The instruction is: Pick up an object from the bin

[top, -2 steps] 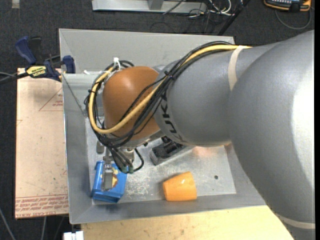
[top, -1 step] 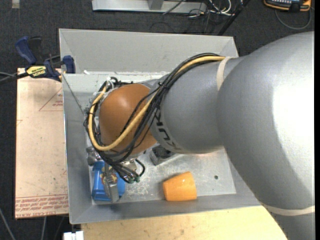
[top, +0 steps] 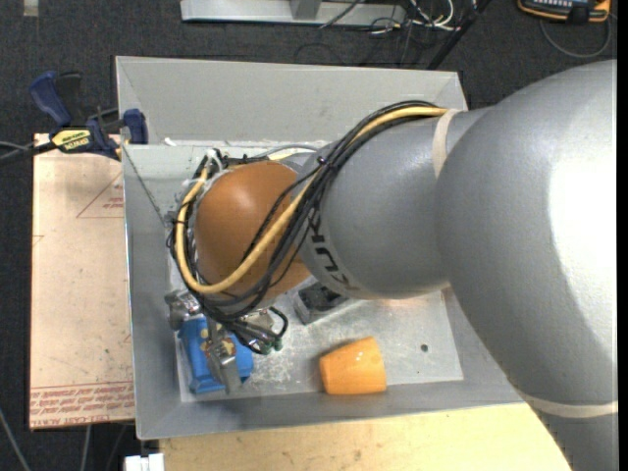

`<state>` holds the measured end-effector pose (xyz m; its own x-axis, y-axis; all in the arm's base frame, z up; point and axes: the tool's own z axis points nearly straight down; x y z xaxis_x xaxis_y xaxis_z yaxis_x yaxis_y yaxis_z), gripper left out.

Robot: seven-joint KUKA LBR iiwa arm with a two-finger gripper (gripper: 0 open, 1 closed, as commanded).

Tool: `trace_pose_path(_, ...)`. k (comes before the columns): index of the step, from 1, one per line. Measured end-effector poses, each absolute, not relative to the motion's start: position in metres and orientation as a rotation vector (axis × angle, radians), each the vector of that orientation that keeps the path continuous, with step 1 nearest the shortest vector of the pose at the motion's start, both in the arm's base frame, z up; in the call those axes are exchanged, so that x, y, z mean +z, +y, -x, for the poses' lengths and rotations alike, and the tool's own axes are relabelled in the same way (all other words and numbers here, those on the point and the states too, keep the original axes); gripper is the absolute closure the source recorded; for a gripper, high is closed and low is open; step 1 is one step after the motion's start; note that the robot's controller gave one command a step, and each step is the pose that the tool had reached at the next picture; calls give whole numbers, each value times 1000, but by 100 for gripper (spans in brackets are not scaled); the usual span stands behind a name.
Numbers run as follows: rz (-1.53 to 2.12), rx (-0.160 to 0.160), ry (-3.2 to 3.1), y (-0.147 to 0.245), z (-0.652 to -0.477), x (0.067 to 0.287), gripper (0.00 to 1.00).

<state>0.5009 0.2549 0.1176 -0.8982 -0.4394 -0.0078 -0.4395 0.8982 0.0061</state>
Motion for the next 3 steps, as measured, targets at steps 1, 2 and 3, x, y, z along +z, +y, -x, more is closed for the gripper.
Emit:
trace_pose_path(1,741,8,3051,253,-503,131,0)
trace_pose_path(2,1288,-5,2849,250,-496,100,0)
trace_pose_path(3,1279,-10,2857,248,-496,101,100)
